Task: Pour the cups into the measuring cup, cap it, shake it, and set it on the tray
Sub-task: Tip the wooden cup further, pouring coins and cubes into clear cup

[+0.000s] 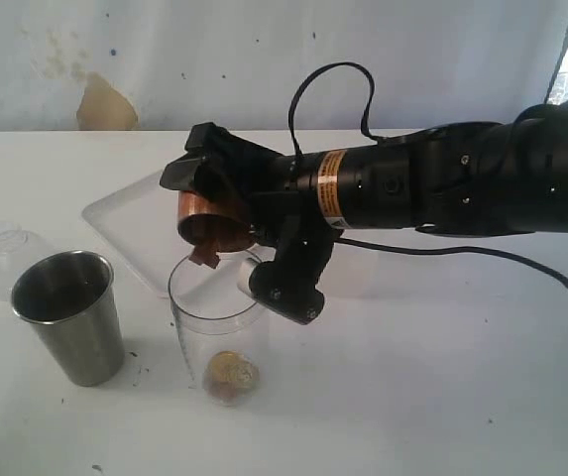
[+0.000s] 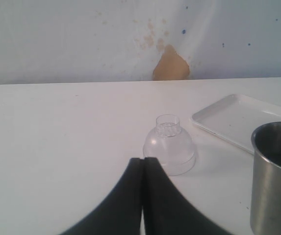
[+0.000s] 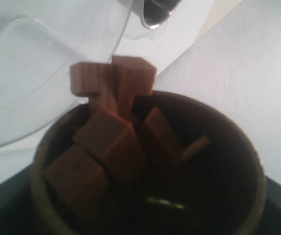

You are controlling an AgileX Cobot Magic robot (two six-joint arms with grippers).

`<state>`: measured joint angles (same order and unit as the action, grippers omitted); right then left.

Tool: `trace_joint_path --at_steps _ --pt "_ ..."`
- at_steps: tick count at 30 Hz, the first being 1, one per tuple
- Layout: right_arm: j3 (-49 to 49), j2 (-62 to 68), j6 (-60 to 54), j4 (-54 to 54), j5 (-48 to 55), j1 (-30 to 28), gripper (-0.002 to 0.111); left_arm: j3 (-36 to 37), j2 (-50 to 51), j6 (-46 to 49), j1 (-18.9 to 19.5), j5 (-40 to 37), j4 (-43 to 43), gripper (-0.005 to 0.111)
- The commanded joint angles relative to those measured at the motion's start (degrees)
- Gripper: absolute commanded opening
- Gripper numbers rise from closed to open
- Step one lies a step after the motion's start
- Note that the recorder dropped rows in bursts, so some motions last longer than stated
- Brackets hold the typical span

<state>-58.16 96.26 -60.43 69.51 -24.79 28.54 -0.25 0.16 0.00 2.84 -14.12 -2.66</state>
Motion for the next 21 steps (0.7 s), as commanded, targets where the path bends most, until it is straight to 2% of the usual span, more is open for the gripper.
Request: trace_joint_path --at_steps 1,13,21 --pt "-0.54 -0.81 2.27 -0.63 -1.01 0.06 0.000 0.25 -0.16 0.00 -0.25 0.66 0.32 0.000" --pt "-0.54 -0.81 2.79 -0.63 -1.01 0.06 0.000 0.25 -0.16 0.00 -0.25 0.66 0.32 0.000" --pt "-0.54 -1.30 -11.08 -0.48 -0.75 0.06 0.000 0.25 -0.16 0.00 -0.25 0.66 0.32 0.000"
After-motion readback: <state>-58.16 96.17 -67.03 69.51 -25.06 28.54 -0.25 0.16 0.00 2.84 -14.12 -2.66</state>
